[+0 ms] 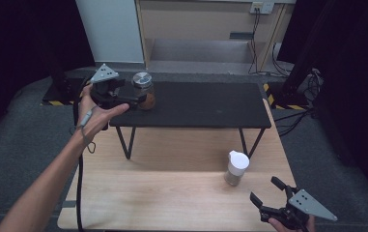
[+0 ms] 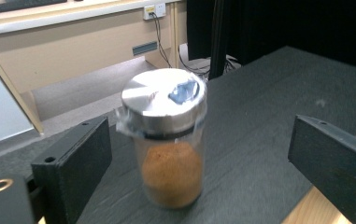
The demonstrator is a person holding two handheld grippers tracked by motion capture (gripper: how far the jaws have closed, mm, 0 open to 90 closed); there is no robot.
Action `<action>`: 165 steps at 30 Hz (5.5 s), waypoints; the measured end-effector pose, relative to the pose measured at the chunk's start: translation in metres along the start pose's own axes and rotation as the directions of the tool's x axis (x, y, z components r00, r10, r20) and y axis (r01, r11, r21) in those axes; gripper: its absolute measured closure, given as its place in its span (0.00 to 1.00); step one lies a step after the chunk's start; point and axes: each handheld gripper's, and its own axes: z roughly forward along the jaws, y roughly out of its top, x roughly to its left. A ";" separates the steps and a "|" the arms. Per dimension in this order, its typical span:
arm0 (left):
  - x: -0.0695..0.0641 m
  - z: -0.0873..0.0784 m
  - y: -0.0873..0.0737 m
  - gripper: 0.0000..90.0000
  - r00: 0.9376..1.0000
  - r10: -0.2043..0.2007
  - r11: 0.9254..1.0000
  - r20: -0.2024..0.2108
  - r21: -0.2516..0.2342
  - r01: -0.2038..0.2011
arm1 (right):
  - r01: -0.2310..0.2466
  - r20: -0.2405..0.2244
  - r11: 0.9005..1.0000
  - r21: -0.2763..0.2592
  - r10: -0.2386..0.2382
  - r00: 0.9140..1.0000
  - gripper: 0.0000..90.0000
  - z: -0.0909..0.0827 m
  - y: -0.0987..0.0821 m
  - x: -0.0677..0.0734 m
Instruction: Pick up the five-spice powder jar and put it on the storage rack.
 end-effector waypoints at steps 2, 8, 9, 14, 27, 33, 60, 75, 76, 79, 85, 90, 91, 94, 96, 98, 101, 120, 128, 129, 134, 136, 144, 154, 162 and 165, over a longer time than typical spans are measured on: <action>-0.002 -0.006 -0.005 0.06 1.000 0.000 1.000 0.004 -0.013 0.000 | 0.001 0.000 1.000 0.000 -0.001 1.000 0.08 0.000 0.000 0.000; -0.007 -0.023 -0.014 0.06 0.999 0.007 0.999 0.036 -0.045 -0.006 | 0.003 0.003 1.000 0.000 -0.003 1.000 0.08 0.000 0.000 0.001; -0.009 -0.026 -0.016 0.06 0.999 0.016 0.999 0.040 -0.048 -0.014 | 0.003 0.002 1.000 0.001 -0.003 1.000 0.08 0.000 0.000 0.001; -0.015 -0.038 -0.028 0.05 0.998 0.041 0.997 0.055 -0.068 -0.037 | 0.003 0.004 1.000 0.001 -0.003 1.000 0.08 0.000 0.000 0.001; -0.026 -0.064 -0.078 0.06 0.993 0.061 0.994 0.104 -0.102 -0.050 | 0.006 0.003 1.000 0.003 -0.006 1.000 0.08 0.000 0.001 0.001; -0.033 -0.073 -0.100 0.05 0.989 0.104 0.991 0.101 -0.091 -0.095 | 0.006 0.004 1.000 0.004 -0.006 1.000 0.08 0.001 0.001 0.002; -0.051 -0.081 -0.188 0.05 0.993 0.074 0.995 0.091 -0.073 -0.068 | 0.004 0.009 1.000 0.005 -0.005 1.000 0.08 0.001 0.001 0.003; -0.060 -0.079 -0.209 0.05 0.993 0.074 0.996 0.088 -0.061 -0.069 | 0.006 0.010 1.000 0.004 -0.006 1.000 0.08 0.001 0.001 0.003; -0.060 -0.078 -0.211 0.05 0.993 0.073 0.996 0.088 -0.060 -0.067 | 0.007 0.010 1.000 0.004 -0.007 1.000 0.08 0.001 0.001 0.003; -0.061 -0.077 -0.215 0.05 0.994 0.068 0.996 0.090 -0.059 -0.063 | 0.007 0.012 1.000 0.004 -0.007 1.000 0.08 0.001 0.001 0.003; -0.063 -0.078 -0.218 0.05 0.993 0.081 0.995 0.086 -0.064 -0.076 | 0.007 0.011 1.000 0.004 -0.007 1.000 0.08 0.001 0.001 0.003; -0.063 -0.078 -0.221 0.05 0.993 0.081 0.995 0.089 -0.063 -0.076 | 0.007 0.011 1.000 0.004 -0.007 1.000 0.08 0.001 0.001 0.003; -0.063 -0.078 -0.221 0.05 0.992 0.084 0.995 0.090 -0.064 -0.078 | 0.007 0.011 1.000 0.004 -0.007 1.000 0.08 0.001 0.001 0.003; -0.064 -0.078 -0.222 0.05 0.992 0.089 0.994 0.095 -0.065 -0.083 | 0.007 0.012 1.000 0.004 -0.007 1.000 0.08 0.001 0.001 0.003; -0.064 -0.078 -0.222 0.05 0.991 0.092 0.994 0.098 -0.065 -0.086 | 0.006 0.012 1.000 0.003 -0.006 1.000 0.08 0.001 0.001 0.002; -0.064 -0.079 -0.223 0.05 0.991 0.090 0.994 0.101 -0.069 -0.083 | 0.006 0.011 1.000 0.003 -0.006 1.000 0.08 0.001 0.001 0.002; -0.064 -0.079 -0.224 0.05 0.990 0.093 0.994 0.110 -0.071 -0.086 | 0.006 0.008 1.000 0.003 -0.006 1.000 0.08 0.001 0.001 0.002; -0.064 -0.086 -0.228 0.05 0.989 0.069 0.993 0.127 -0.105 -0.056 | -0.001 -0.018 1.000 -0.005 0.001 1.000 0.08 0.002 0.000 -0.001; -0.062 -0.091 -0.232 0.03 0.995 0.017 0.990 0.100 -0.141 -0.003 | -0.008 -0.012 1.000 -0.016 0.008 1.000 0.07 0.002 -0.002 -0.001; -0.062 -0.091 -0.233 0.02 0.995 0.009 0.989 0.095 -0.145 0.005 | -0.010 -0.012 1.000 -0.016 0.009 1.000 0.06 0.002 -0.002 -0.001; -0.064 -0.094 -0.235 0.01 0.998 -0.023 0.986 0.058 -0.162 0.032 | -0.018 -0.010 1.000 -0.022 0.017 1.000 0.05 0.002 -0.003 -0.001; -0.064 -0.095 -0.236 0.00 0.998 -0.029 0.986 0.048 -0.164 0.036 | -0.017 -0.007 1.000 -0.023 0.017 1.000 0.05 0.002 -0.003 -0.001; -0.066 -0.097 -0.237 0.00 0.999 -0.044 0.983 0.024 -0.176 0.048 | -0.019 -0.001 0.999 -0.027 0.019 1.000 0.04 0.002 -0.003 -0.001; -0.063 -0.099 -0.240 0.00 0.998 -0.057 0.980 0.008 -0.190 0.058 | -0.029 0.010 0.999 -0.036 0.030 1.000 0.03 0.003 -0.004 0.000; -0.065 -0.101 -0.239 0.00 0.999 -0.047 0.980 0.007 -0.196 0.048 | -0.036 0.005 0.998 -0.044 0.036 0.999 0.01 0.003 -0.005 0.000; -0.066 -0.102 -0.239 0.00 0.999 -0.041 0.979 0.009 -0.200 0.042 | -0.051 0.002 0.997 -0.049 0.051 0.999 0.01 0.001 -0.006 -0.001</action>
